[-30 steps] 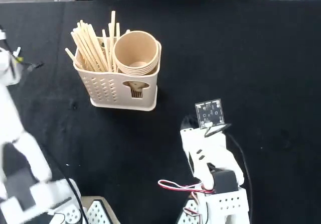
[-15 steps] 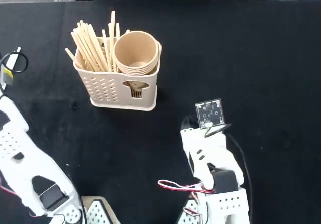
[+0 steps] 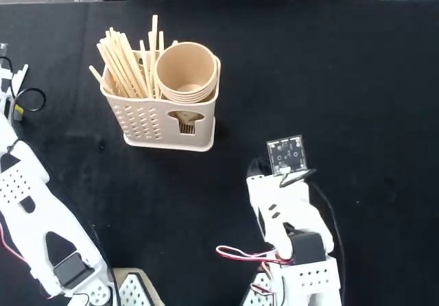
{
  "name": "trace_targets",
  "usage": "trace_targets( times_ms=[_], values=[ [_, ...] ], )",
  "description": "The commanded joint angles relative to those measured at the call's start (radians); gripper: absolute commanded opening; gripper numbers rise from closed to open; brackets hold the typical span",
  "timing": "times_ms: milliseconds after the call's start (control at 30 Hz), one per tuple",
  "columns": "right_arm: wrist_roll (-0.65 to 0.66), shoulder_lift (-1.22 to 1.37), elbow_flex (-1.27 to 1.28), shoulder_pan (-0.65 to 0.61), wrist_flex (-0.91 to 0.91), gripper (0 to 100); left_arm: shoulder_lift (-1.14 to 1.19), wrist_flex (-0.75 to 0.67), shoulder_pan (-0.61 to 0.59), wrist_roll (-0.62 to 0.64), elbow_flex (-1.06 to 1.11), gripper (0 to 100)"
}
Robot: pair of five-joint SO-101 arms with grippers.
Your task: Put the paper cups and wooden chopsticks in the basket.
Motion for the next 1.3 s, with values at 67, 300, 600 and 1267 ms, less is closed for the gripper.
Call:
trace_targets(
  times_ms=[67,300,600,1267],
  values=[
    [0.006,-0.012,-0.001,0.008,0.003,1.4,0.003,-0.021,-0.001,-0.061,0.07,22],
    [0.006,-0.012,-0.001,0.008,0.005,1.4,0.003,-0.018,-0.025,-0.097,0.156,20],
    [0.006,-0.012,-0.001,0.008,0.005,1.4,0.003,0.017,-0.031,-0.166,0.217,6],
    [0.006,-0.012,-0.001,0.008,0.003,1.4,-0.077,0.42,-0.033,-0.095,-0.073,3]
  ],
)
